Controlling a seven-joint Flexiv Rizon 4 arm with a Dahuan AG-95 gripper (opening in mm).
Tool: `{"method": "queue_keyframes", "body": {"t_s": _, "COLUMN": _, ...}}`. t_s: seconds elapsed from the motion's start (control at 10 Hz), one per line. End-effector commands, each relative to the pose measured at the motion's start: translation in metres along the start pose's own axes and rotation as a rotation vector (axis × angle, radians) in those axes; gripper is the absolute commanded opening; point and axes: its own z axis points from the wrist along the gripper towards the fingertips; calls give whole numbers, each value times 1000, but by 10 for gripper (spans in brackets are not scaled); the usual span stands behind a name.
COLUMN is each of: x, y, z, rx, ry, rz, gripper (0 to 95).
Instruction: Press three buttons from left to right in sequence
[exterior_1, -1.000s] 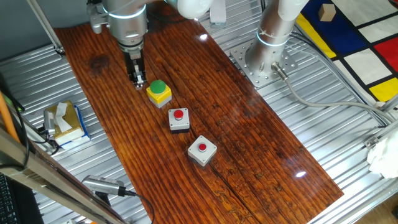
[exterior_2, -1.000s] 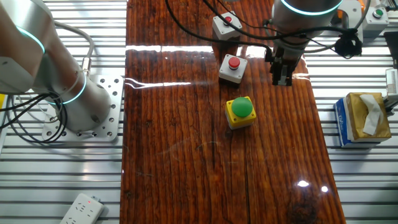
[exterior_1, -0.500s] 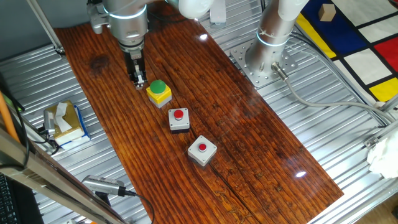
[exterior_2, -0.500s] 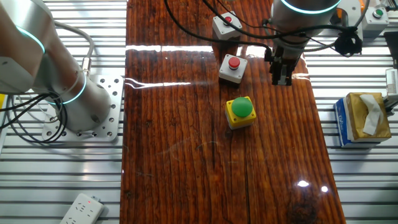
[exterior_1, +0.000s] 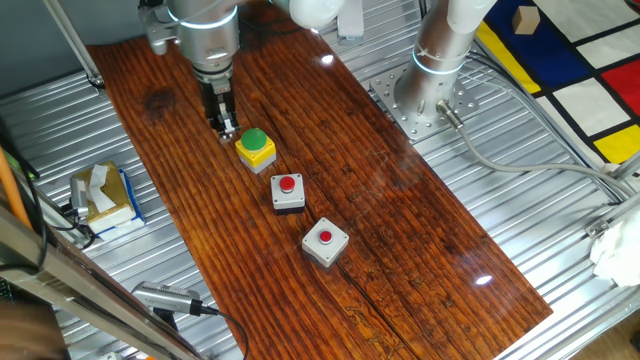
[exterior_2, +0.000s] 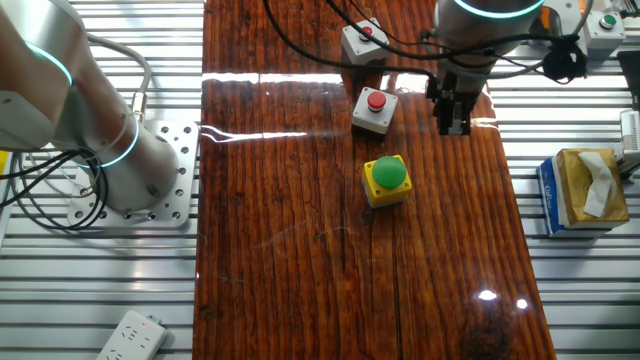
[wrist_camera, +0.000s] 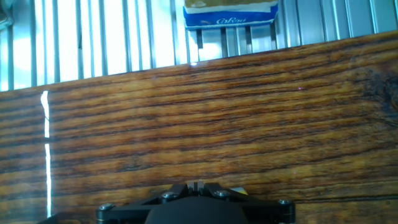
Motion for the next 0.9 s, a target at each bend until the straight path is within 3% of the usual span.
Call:
{"method": "queue_keyframes", "body": {"t_s": 0.1, "x": -1, "y": 0, "z": 1, "rx": 6, "ry": -9, "rz": 68, "gripper": 0}}
{"method": "queue_keyframes", "body": {"t_s": 0.9, "x": 0, "y": 0, "z": 2, "rx": 10, "ry": -12, "rz": 68, "gripper": 0}}
